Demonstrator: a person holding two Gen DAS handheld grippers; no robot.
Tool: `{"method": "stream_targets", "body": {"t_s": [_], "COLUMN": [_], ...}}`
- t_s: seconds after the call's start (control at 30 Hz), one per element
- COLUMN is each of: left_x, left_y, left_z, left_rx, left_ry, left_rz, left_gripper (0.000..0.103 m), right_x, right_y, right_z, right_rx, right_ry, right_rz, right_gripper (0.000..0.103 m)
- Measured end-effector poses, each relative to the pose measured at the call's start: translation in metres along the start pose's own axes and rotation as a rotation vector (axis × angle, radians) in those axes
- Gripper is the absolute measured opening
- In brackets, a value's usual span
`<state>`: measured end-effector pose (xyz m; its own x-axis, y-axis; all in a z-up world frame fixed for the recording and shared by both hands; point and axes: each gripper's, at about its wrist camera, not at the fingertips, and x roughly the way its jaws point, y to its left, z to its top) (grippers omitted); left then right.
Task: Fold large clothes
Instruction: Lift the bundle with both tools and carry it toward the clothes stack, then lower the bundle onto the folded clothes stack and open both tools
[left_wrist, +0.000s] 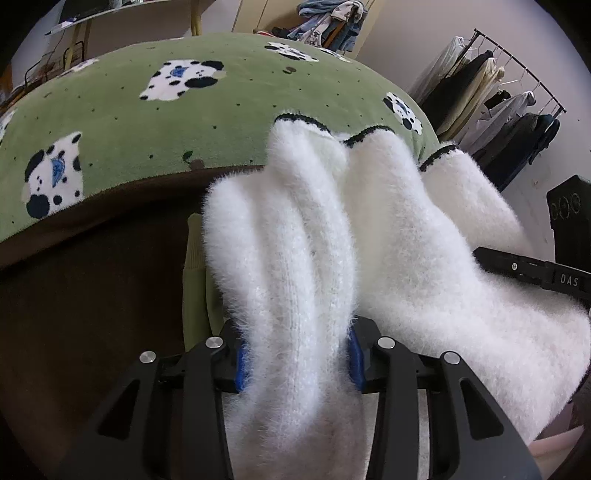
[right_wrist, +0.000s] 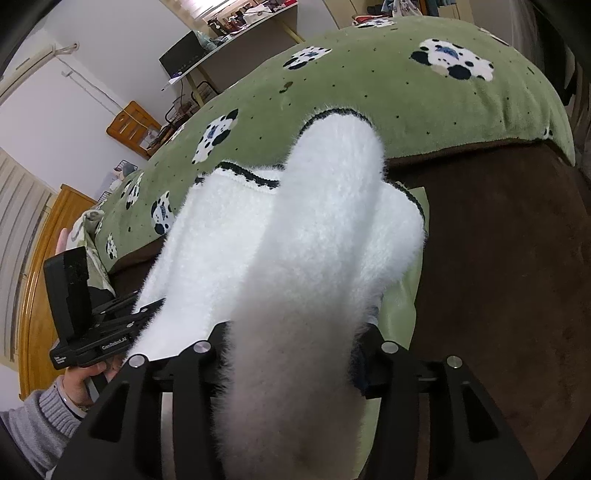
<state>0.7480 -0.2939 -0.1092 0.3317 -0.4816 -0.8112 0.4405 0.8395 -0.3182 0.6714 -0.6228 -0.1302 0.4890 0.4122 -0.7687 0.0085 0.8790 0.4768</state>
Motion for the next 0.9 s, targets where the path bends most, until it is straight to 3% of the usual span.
{"method": "stream_targets", "body": {"t_s": [0.1, 0.13, 0.17, 0.23, 0.43, 0.63, 0.9], "left_x": [-0.002, -0.003, -0.005, -0.014, -0.062, -0.092, -0.072], "left_y": [-0.001, -0.001, 0.0, 0.0, -0.018, -0.056, -0.072], "left_z": [0.003, 0.005, 0.008, 0.012, 0.016, 0.004, -0.026], "left_rx": [0.003, 0.0, -0.004, -0.023, 0.015, 0.059, -0.01], "left_ry": [0.005, 0.01, 0.011, 0.006, -0.087, -0.136, -0.106], "left_rz": [-0.006, -0.008, -0.013, -0.032, -0.046, -0.061, -0.128], "left_gripper": [0.042, 0.045, 0.047, 0.065, 0.086, 0.093, 0.093], "right_x": [-0.003, -0.006, -0.009, -0.02, -0.065, -0.061, -0.004], "right_y": [0.001, 0.001, 0.002, 0.004, 0.027, 0.082, 0.117], "right_z": [0.001, 0.002, 0.003, 0.004, 0.019, 0.041, 0.053], "right_rx": [0.001, 0.006, 0.006, -0.012, -0.073, -0.173, -0.193], "right_ry": [-0.001, 0.005, 0.001, -0.029, -0.093, -0.006, 0.115], "right_rz": [-0.042, -0.085, -0.112, -0.125, -0.202, -0.235, -0.277], "right_gripper": [0.063, 0.081, 0.09, 0.09, 0.09, 0.09, 0.09]}}
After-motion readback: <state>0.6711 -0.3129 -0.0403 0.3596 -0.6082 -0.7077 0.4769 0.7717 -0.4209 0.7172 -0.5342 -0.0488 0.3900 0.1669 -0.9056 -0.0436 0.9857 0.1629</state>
